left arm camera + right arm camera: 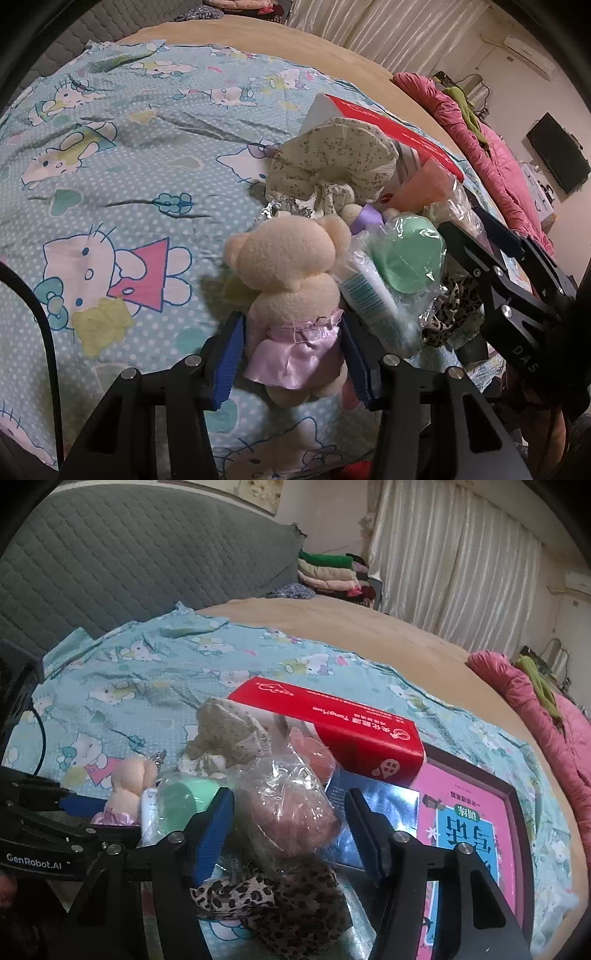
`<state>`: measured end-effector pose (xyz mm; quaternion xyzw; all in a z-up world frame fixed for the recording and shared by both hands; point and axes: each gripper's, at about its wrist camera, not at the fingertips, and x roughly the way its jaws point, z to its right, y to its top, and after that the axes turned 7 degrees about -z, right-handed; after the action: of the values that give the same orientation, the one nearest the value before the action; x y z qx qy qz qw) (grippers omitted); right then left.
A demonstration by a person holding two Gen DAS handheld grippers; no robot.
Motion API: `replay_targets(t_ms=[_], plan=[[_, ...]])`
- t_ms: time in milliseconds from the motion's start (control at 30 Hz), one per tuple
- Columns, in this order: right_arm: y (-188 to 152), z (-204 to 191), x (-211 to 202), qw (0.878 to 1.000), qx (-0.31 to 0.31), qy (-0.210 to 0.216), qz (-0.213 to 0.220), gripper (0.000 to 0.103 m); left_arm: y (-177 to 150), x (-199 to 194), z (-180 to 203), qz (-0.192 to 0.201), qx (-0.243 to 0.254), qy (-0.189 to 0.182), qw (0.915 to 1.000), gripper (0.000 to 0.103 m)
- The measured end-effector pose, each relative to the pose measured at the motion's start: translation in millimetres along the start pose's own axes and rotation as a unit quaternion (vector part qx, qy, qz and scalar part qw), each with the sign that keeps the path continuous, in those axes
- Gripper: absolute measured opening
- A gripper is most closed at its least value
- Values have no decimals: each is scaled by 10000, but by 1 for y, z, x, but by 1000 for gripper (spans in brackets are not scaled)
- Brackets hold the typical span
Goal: Organize soft objects
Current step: 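Grasp the beige teddy bear with the left tool while the right grasps the clear bag, then lift the bear with the left tool while the right carries the bag toward the pink book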
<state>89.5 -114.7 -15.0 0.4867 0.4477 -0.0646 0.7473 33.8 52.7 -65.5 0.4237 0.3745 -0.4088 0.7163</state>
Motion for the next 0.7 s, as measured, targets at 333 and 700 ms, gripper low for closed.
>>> replay_targets(t_ms=[333,700], plan=[[-9,17,-24,9974,560,405,199,52,-5,-9,0,105,40,-23,9999,46],[-12,31,-42,9939,863,526,431,49,-3,-36,-8,516,-90,56,9986,45]])
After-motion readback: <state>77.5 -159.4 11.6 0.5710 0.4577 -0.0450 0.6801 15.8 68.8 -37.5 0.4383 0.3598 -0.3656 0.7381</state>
